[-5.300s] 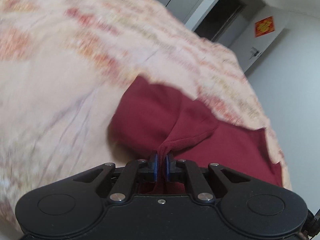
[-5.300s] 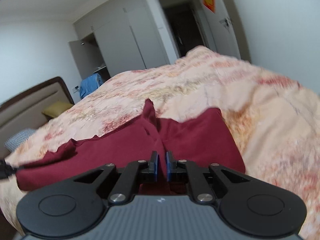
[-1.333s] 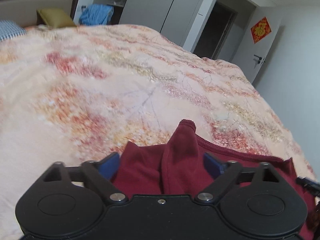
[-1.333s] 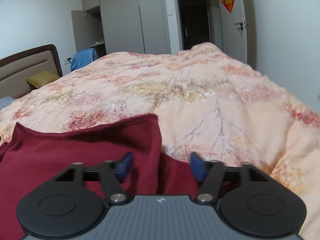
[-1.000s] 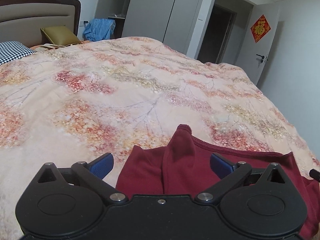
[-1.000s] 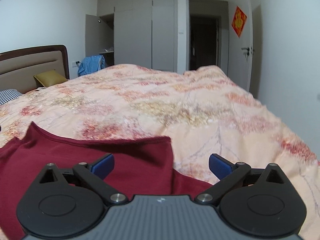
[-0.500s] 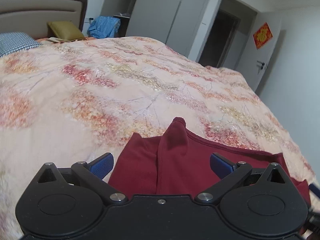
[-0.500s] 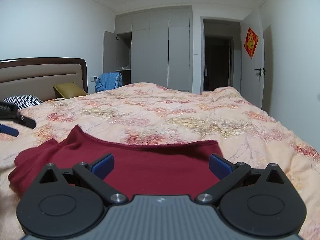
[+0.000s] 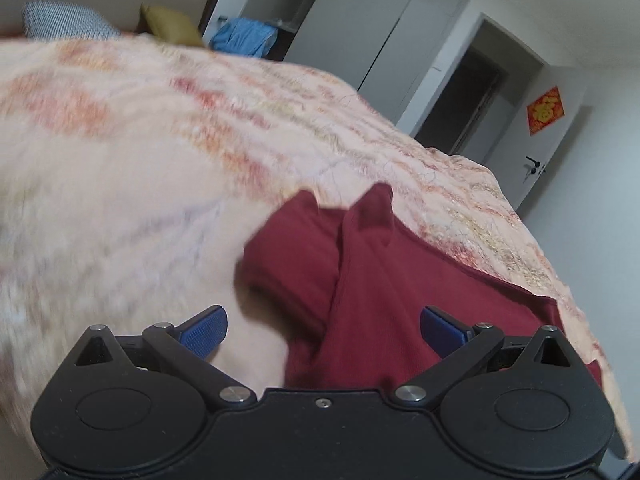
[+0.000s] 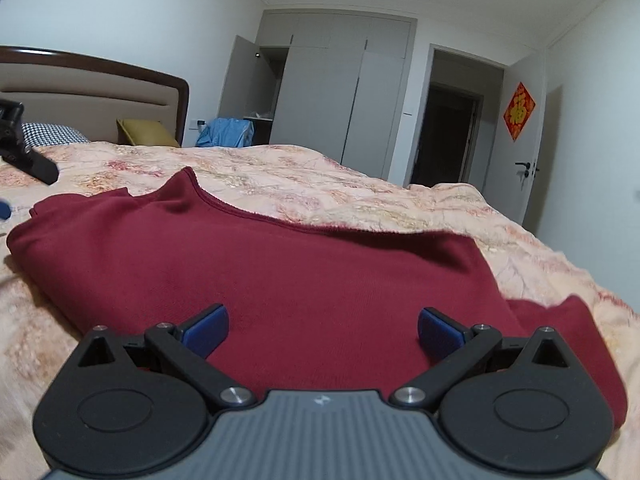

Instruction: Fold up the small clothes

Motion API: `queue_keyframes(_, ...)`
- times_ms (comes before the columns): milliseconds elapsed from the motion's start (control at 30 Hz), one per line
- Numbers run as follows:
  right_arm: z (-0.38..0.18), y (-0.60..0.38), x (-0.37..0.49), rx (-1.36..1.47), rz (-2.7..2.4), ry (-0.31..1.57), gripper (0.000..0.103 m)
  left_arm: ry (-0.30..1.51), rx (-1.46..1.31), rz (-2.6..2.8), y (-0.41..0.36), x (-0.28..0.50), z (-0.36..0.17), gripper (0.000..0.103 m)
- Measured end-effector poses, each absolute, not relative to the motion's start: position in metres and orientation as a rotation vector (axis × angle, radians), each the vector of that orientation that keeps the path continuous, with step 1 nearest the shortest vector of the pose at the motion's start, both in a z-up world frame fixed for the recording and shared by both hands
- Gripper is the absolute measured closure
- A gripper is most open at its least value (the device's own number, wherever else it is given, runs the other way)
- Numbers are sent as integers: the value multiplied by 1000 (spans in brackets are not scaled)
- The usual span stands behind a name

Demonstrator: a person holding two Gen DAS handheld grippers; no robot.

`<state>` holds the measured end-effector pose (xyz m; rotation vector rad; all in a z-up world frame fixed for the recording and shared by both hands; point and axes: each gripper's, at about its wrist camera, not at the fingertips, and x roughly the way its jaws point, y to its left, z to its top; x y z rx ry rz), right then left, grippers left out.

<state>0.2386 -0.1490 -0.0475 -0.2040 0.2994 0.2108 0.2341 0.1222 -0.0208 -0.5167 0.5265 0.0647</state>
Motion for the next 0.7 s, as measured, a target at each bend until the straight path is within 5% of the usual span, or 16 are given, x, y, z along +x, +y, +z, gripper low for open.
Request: queue_keyframes(700, -64, -152, 231, -191, 195, 235, 0, 490, -806, -25, 110, 230, -50, 1)
